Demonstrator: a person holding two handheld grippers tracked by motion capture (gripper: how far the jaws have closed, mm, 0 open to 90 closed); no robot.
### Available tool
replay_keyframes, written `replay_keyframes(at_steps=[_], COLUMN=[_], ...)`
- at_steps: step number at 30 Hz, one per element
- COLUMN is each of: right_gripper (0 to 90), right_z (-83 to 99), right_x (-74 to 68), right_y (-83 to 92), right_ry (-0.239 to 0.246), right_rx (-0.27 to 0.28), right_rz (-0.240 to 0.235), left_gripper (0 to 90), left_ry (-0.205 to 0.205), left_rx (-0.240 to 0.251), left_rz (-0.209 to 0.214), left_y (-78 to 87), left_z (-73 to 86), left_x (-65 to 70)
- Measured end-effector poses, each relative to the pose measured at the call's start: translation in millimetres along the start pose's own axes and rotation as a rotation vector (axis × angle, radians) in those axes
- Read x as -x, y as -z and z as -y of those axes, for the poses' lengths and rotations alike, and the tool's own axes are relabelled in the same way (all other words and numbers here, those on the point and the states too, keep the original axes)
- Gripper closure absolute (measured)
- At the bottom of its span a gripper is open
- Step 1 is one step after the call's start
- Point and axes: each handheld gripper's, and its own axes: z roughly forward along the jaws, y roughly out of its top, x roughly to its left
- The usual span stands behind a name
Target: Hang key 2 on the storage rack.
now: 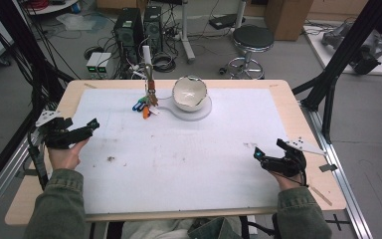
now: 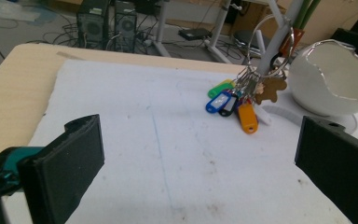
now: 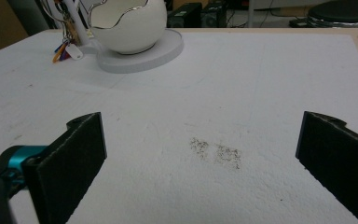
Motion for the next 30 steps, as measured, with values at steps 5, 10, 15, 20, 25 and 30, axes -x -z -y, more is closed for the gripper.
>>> replay_keyframes(at_steps=[5,10,15,20,25,30], right_gripper=[0.8,0.8,0.8,0.8,0.8,0.8], right_z=[0.1,0.0,0.1,0.2,0.1,0.1], right_x=[0.0,-0.2,-0.2,0.0,0.1,0.4], right_y=[0.9,1.2,1.5,0.9,1.2,1.4], right_ry=[-0.004,-0.008,-0.005,-0.005,-0.009,-0.013], right_rx=[0.000,-0.001,0.000,-0.002,-0.001,0.001], right_rz=[0.003,0.004,0.008,0.009,0.007,0.004], left_gripper=[1.6,1.7,1.6,1.7,1.6,1.6], left_ry=[-0.004,-0.021,-0.022,-0.005,-0.001,-0.007], left_rx=[0.020,0.021,0.044,0.095,0.118,0.115], left_rz=[-0.013,-0.006,-0.014,-0.021,-0.035,-0.032], left_y=[10.1,18.1,26.1,35.1,43.9,44.0], left_z=[7.6,15.1,20.7,25.5,34.1,37.1], left_x=[-7.7,-11.0,-13.4,-17.6,-18.9,-20.4])
